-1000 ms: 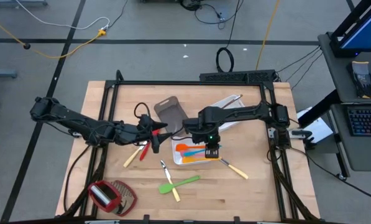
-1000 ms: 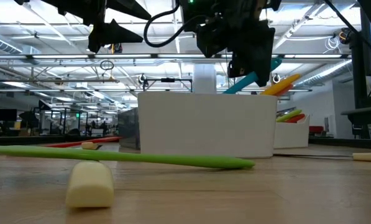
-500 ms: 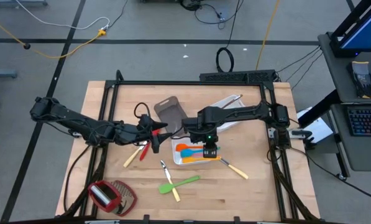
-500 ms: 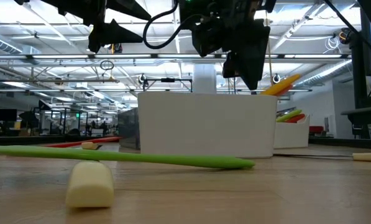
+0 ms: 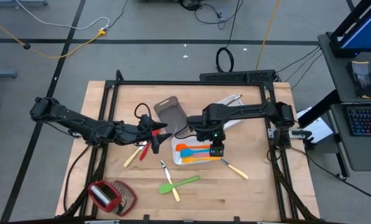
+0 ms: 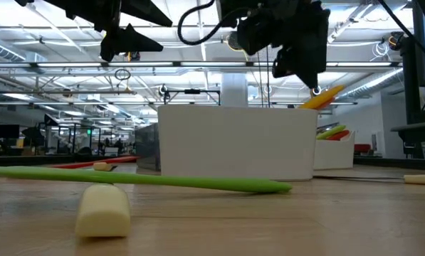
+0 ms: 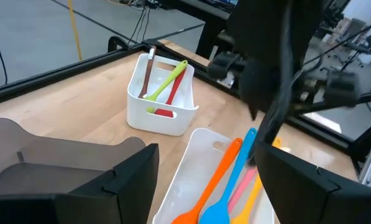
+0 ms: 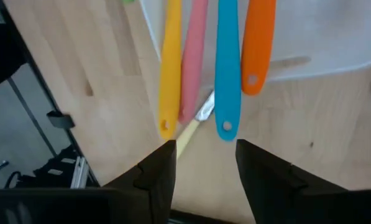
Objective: Pick & Place Kitchen Items
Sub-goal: Put the red spatula into bottom white bin
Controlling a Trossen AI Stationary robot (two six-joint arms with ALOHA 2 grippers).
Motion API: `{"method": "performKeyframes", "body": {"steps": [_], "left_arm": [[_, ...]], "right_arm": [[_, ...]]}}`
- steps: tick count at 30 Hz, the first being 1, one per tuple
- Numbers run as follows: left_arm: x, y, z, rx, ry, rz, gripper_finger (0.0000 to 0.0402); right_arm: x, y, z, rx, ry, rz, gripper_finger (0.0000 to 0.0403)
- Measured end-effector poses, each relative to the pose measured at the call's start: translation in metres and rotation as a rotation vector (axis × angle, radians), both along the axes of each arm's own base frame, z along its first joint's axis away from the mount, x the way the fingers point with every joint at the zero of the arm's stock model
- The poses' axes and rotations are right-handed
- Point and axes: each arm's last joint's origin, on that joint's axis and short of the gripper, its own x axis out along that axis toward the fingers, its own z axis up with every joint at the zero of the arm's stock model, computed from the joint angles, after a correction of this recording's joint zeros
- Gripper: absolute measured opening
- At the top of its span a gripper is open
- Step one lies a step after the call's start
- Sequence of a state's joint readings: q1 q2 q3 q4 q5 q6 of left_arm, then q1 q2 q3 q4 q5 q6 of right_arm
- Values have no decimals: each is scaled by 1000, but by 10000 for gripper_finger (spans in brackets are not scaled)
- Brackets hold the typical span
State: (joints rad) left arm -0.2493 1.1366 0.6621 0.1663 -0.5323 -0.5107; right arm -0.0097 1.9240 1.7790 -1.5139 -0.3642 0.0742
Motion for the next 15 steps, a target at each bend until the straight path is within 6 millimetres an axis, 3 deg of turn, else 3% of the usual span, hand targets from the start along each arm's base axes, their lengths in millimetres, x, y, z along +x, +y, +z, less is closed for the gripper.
{"method": "performKeyframes", "body": {"steps": [9, 15], "left_arm": [[-1, -1, -2, -4, 21, -18, 271], [-4, -1, -11, -139, 78, 5, 271]], "right_arm": [[-18, -1, 37, -121, -142, -59, 142], [-39, -5, 59, -237, -287, -126, 141]]}}
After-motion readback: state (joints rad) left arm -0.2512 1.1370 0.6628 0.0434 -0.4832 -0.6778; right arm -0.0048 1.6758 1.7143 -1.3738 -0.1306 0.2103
